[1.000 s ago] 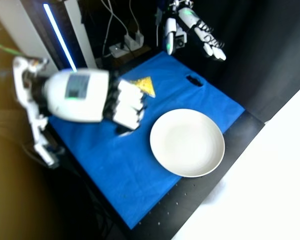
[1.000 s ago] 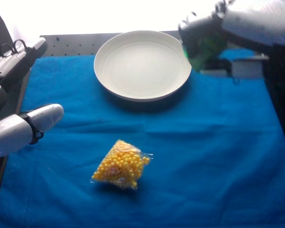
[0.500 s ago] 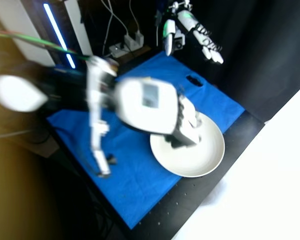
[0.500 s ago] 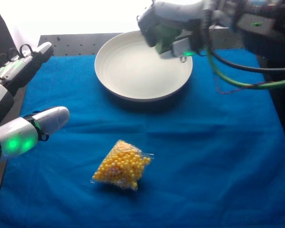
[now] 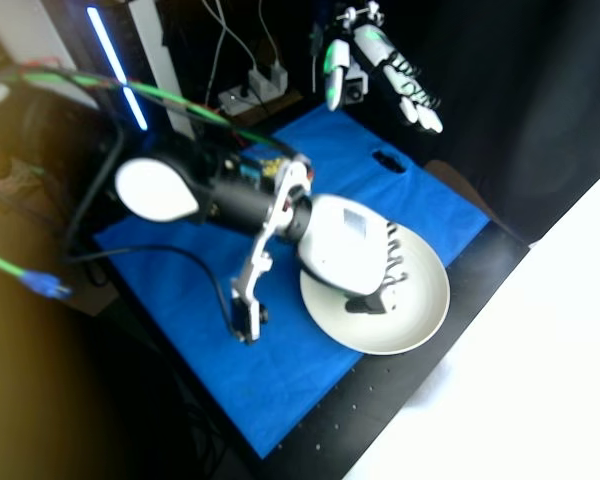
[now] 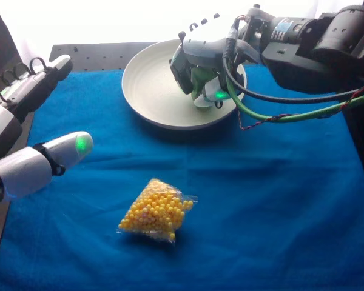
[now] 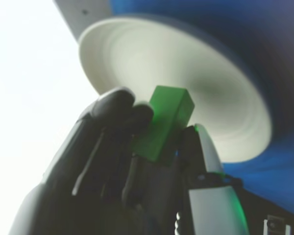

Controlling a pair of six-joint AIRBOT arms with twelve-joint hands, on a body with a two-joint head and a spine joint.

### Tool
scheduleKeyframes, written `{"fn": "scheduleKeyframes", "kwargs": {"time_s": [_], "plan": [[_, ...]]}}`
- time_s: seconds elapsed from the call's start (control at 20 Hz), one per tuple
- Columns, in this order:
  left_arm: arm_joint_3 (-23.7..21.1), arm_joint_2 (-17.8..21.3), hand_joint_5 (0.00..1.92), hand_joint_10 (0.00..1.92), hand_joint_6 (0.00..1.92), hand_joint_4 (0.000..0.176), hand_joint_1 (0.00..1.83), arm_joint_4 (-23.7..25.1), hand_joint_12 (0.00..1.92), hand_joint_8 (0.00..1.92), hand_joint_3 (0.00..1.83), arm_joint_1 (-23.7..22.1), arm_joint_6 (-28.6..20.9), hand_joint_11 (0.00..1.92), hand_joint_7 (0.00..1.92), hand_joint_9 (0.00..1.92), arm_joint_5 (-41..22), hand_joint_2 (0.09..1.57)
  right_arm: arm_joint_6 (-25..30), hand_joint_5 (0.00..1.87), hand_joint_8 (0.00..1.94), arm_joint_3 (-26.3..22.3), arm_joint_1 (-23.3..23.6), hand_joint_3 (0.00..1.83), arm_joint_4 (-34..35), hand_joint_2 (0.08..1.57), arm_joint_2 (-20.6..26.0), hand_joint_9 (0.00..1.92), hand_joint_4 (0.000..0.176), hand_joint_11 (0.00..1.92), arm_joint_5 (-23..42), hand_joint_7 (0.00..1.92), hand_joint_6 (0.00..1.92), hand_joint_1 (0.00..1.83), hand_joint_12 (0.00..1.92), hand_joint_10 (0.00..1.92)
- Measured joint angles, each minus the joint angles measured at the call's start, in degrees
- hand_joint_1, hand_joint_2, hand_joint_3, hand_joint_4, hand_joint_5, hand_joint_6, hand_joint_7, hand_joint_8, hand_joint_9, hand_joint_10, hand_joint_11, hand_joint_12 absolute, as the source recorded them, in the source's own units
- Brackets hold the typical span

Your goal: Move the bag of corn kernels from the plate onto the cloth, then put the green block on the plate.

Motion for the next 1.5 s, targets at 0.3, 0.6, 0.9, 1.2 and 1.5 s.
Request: {"fn": "scheduleKeyframes", "kwargs": {"time_s": [0.3, 0.6, 0.9, 1.2, 1.5], "plan": [[0.0, 0.0, 0.04, 0.0, 0.0, 0.176, 0.28, 0.0, 0.0, 0.0, 0.0, 0.1, 0.0, 0.01, 0.0, 0.0, -0.1, 1.2, 0.1, 0.0, 0.0, -1.4, -1.9, 0.0, -0.7, 1.09, 0.0, 0.0, 0.101, 0.0, -1.9, 0.0, 0.0, 0.68, 0.23, 0.0], [-0.1, 0.0, 0.05, 0.0, 0.01, 0.176, 0.41, -0.7, 0.0, 0.0, 0.0, 0.5, 0.0, 0.0, 0.0, 0.0, -0.3, 1.17, -0.1, 0.0, 0.0, -11.3, -1.8, 0.0, -2.6, 0.99, 10.3, 0.0, 0.069, 0.0, 5.2, 0.0, 0.0, 0.59, 0.0, 0.0], [-1.0, 0.7, 0.05, 0.0, 0.0, 0.176, 0.39, -0.5, 0.0, 0.0, 0.0, 0.7, 0.0, 0.0, 0.0, 0.0, -0.7, 1.18, -0.2, 0.0, 0.0, -25.0, -0.1, 0.01, -5.2, 1.05, 26.0, 0.0, 0.079, 0.0, 17.8, 0.0, 0.0, 0.62, 0.0, 0.0], [-1.9, 3.3, 0.02, 0.0, 0.0, 0.165, 0.46, -0.5, 0.0, 0.0, 0.01, 1.2, 0.0, 0.0, 0.0, 0.0, -3.0, 1.21, -0.2, 0.0, 0.0, -33.4, -0.3, 0.02, -7.3, 1.11, 37.0, 0.0, 0.139, 0.0, 28.4, 0.0, 0.0, 0.51, 0.0, 0.0], [-2.8, 6.7, 0.0, 0.0, 0.0, 0.176, 0.41, 1.2, 0.0, 0.0, 0.0, 1.2, 0.5, 0.0, 0.0, 0.0, -7.5, 1.2, -0.2, 0.0, 0.0, -37.1, -14.2, 0.02, 0.2, 1.16, 45.3, 0.0, 0.135, 0.0, 39.3, 0.0, 0.0, 0.46, 0.0, 0.0]]}}
